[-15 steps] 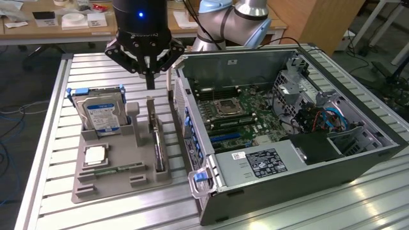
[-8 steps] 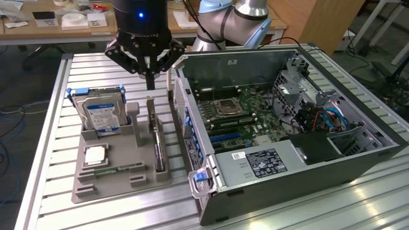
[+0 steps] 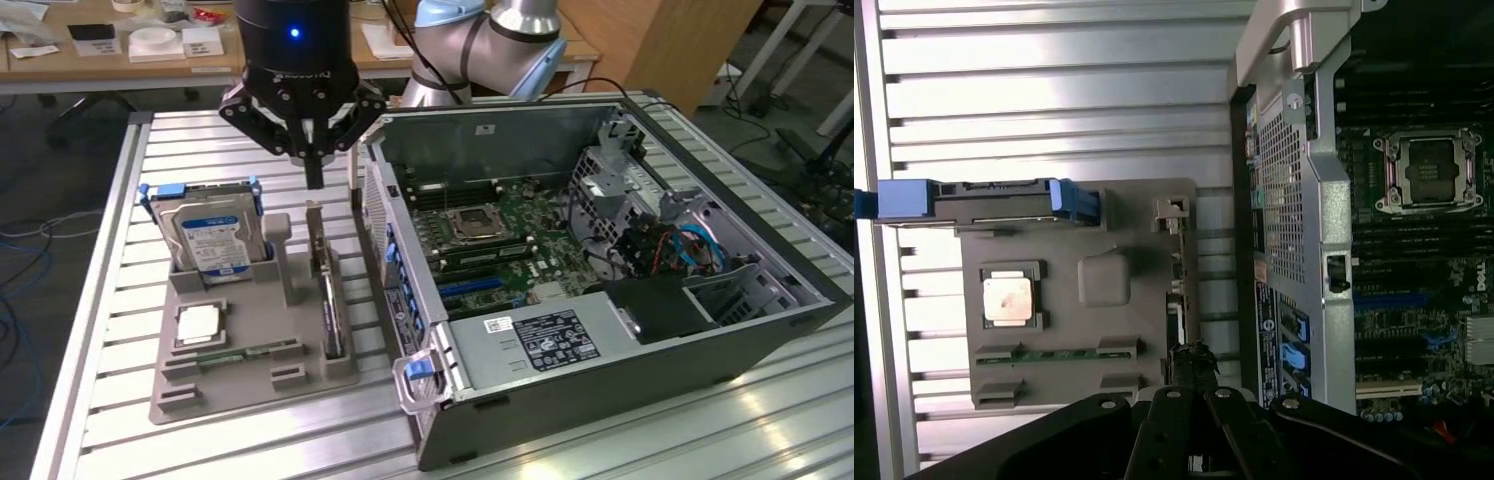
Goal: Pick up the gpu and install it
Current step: 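Reach for the gpu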
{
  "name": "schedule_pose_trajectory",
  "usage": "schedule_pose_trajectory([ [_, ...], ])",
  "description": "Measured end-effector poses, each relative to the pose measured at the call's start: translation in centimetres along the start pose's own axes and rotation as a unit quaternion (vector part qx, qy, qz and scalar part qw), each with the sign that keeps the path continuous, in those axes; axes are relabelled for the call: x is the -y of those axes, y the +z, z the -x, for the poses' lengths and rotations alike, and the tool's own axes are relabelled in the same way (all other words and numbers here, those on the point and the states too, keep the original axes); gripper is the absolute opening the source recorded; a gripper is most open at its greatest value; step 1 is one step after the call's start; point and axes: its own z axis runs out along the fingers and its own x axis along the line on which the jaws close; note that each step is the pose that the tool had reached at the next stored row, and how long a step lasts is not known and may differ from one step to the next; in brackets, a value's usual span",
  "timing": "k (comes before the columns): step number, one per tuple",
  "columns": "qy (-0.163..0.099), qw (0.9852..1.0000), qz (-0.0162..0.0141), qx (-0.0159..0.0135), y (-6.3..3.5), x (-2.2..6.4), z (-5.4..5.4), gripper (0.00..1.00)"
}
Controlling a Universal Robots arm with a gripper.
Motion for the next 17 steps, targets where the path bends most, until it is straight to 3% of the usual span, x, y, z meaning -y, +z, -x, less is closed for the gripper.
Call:
schedule_pose_trajectory([
  [17, 0.000, 1.0000, 0.0000, 0.0000, 0.02, 0.28, 0.02, 0.11],
])
